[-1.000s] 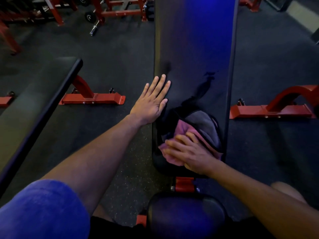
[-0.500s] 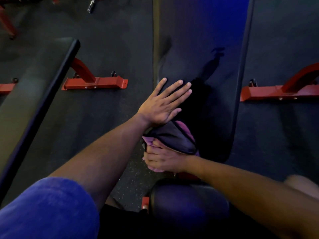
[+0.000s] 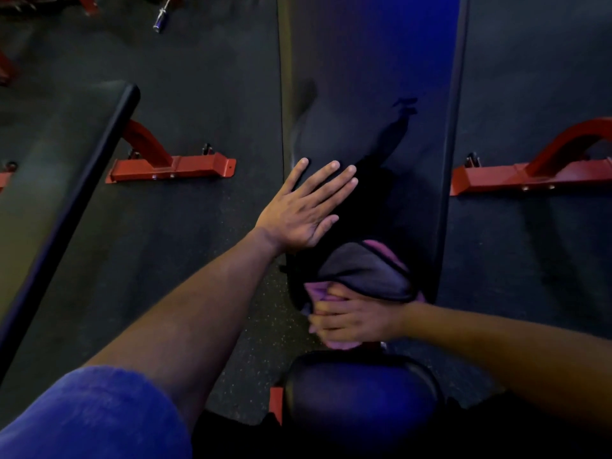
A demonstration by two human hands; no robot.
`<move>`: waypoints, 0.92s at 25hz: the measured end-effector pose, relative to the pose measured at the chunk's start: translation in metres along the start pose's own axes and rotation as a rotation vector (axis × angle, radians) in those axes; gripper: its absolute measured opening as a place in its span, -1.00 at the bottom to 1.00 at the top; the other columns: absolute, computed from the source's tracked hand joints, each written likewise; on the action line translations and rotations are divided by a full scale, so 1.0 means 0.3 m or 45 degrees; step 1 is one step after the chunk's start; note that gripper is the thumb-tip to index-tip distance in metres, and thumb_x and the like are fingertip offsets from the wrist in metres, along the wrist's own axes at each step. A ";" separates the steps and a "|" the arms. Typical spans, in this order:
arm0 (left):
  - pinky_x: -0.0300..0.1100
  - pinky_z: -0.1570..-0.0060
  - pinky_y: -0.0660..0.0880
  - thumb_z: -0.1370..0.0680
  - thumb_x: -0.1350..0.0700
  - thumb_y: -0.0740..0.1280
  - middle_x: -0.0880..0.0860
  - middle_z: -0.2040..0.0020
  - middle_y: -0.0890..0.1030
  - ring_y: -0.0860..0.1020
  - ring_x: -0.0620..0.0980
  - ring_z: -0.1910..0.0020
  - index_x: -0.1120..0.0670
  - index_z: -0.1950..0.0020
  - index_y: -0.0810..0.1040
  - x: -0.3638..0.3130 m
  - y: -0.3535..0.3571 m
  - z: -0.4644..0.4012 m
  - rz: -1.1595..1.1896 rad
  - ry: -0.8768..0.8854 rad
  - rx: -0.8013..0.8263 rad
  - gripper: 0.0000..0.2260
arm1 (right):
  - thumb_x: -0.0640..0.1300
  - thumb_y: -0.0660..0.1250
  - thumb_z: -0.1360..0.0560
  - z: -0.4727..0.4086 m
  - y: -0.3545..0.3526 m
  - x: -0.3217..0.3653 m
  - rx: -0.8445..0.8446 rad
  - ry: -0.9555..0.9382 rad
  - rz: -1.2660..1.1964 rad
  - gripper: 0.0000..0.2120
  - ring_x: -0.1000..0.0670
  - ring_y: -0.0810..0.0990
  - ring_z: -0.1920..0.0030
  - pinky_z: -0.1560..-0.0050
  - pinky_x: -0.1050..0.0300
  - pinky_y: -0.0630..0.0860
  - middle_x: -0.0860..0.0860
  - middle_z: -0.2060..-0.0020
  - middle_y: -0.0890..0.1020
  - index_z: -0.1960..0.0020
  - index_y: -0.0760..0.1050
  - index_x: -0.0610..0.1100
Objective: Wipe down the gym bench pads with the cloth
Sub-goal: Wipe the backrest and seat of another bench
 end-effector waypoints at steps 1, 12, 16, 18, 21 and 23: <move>0.26 -0.61 0.05 -0.72 -0.05 0.11 0.03 -0.69 0.14 0.07 0.05 -0.68 0.08 -0.69 0.16 0.005 0.004 -0.001 0.006 -0.003 0.001 -0.45 | -0.12 0.12 -0.73 -0.115 0.046 0.023 0.031 -0.028 0.026 -0.74 -0.17 0.40 -0.45 -0.60 -0.25 -0.09 -0.07 -0.28 0.63 -0.28 0.54 -0.13; 0.24 -0.61 0.02 -0.70 -0.07 0.06 0.03 -0.69 0.14 0.07 0.06 -0.68 0.07 -0.69 0.16 0.009 0.009 -0.002 -0.018 0.005 0.013 -0.44 | -0.17 0.10 -0.74 0.218 -0.070 -0.014 0.010 0.052 0.071 -0.64 -0.17 0.32 -0.52 -0.63 -0.14 -0.07 -0.09 -0.48 0.47 -0.47 0.49 -0.15; 0.24 -0.61 0.02 -0.70 -0.08 0.10 0.02 -0.70 0.12 0.06 0.06 -0.68 0.05 -0.69 0.15 0.001 0.009 0.004 -0.029 -0.014 0.044 -0.43 | -0.17 0.10 -0.70 0.075 -0.016 0.037 -0.049 0.230 0.115 -0.65 -0.15 0.40 -0.39 -0.56 -0.19 0.06 -0.02 -0.31 0.62 -0.32 0.61 -0.08; 0.25 -0.61 0.03 -0.69 -0.08 0.11 0.03 -0.70 0.11 0.06 0.07 -0.69 0.05 -0.70 0.14 -0.007 0.013 0.000 -0.044 -0.002 0.046 -0.43 | -0.13 0.22 -0.61 -0.009 -0.018 0.037 0.035 0.213 -0.034 -0.70 -0.14 0.41 -0.37 -0.50 -0.20 0.18 -0.02 -0.27 0.61 -0.28 0.60 -0.08; 0.25 -0.61 0.02 -0.69 -0.08 0.10 0.04 -0.70 0.11 0.05 0.07 -0.69 0.06 -0.69 0.15 0.002 0.009 -0.007 -0.084 0.012 0.075 -0.43 | -0.17 0.17 -0.56 -0.103 -0.062 0.010 0.209 0.228 -0.262 -0.67 -0.19 0.42 -0.32 -0.43 -0.19 0.29 -0.10 -0.25 0.55 -0.28 0.51 -0.16; 0.25 -0.61 0.02 -0.70 -0.08 0.09 0.04 -0.71 0.08 0.03 0.07 -0.69 0.06 -0.70 0.13 -0.007 -0.002 -0.013 -0.088 0.010 0.121 -0.42 | -0.16 0.24 -0.52 -0.124 -0.105 0.009 0.282 0.307 -0.317 -0.67 -0.16 0.43 -0.26 -0.35 -0.15 0.35 -0.08 -0.21 0.57 -0.27 0.52 -0.14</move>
Point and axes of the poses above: each hand's wrist, its own z-axis away from the middle knuckle, its own y-axis out of the palm, x = y × z, the point moved 3 cm from there along -z, towards the middle knuckle
